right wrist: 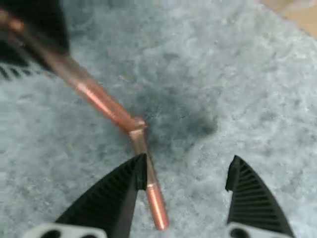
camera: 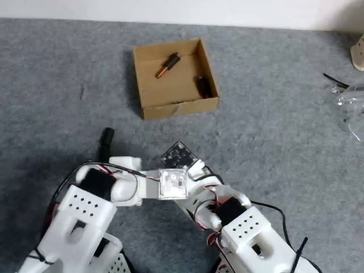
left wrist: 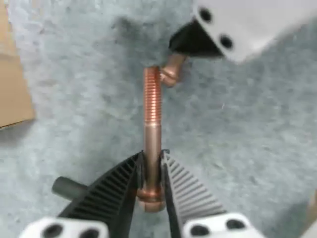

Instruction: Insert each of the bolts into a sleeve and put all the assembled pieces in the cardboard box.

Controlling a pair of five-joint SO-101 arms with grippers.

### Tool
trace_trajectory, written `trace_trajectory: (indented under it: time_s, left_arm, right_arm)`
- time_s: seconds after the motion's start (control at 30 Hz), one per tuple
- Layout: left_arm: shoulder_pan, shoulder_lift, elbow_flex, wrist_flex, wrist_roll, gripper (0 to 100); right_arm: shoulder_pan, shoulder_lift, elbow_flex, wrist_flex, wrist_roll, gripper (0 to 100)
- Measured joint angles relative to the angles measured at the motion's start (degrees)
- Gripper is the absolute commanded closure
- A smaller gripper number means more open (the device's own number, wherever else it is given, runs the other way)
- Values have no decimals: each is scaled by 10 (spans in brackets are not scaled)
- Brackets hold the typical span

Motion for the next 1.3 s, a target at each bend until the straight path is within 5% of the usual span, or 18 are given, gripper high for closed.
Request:
trace_trajectory:
  time_s: [0.3, 0.93, 1.3]
  left_arm:
    - [-36, 0, 2, 20, -11, 994]
    - [-87, 0, 40, 18, -11, 994]
    - [-86, 0, 129, -86, -11, 994]
  right_arm:
    - [1, 0, 1, 0, 0, 752]
    - [149, 0, 1, -47, -24, 752]
    - [153, 0, 1, -50, -27, 752]
